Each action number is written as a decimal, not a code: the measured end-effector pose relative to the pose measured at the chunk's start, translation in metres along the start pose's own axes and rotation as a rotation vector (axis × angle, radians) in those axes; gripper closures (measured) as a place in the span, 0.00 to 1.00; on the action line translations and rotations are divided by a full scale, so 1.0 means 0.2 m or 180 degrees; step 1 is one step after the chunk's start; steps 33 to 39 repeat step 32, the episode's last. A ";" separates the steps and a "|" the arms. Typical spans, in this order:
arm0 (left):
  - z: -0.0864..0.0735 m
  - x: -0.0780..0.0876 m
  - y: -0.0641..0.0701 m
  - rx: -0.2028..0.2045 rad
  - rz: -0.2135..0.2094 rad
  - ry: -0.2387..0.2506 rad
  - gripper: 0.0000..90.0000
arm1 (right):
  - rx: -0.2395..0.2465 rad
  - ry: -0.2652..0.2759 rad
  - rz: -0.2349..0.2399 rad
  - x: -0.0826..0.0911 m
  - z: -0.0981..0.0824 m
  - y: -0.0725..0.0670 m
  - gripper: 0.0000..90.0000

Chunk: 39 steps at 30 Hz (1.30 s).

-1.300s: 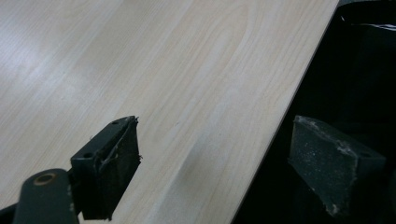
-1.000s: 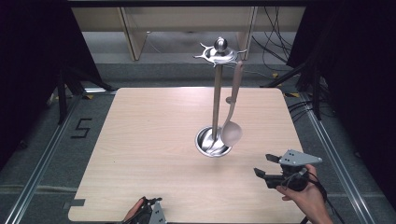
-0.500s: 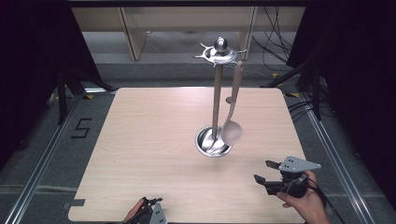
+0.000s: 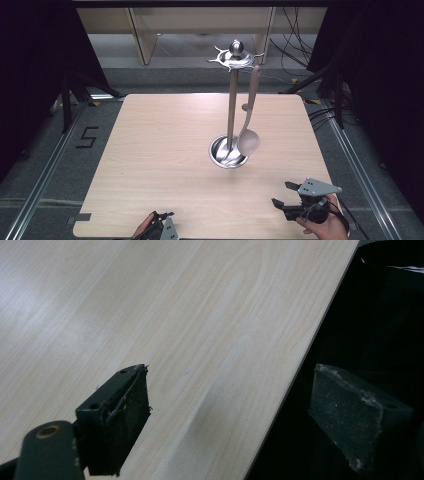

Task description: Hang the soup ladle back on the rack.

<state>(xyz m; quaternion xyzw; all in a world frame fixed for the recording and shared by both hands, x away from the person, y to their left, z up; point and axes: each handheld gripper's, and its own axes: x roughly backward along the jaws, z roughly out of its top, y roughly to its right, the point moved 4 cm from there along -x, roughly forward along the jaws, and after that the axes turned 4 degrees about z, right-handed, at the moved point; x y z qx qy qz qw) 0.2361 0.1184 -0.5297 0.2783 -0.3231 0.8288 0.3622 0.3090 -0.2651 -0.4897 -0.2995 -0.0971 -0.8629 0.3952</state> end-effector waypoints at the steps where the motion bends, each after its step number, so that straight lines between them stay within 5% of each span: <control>1: 0.00 0.00 0.00 0.0000 0.0000 0.0000 0.17 | 0.0000 0.0000 0.0000 0.00 0.00 0.00 0.28; 14: 0.00 0.00 0.00 -0.0005 -0.0048 -0.0020 0.17 | 0.0206 -0.0145 -0.0012 -0.01 -0.08 -0.08 0.28; 39: 0.00 0.00 0.01 -0.0002 -0.0072 0.0010 0.17 | 0.0209 -0.0229 -0.0017 -0.01 -0.13 -0.08 0.28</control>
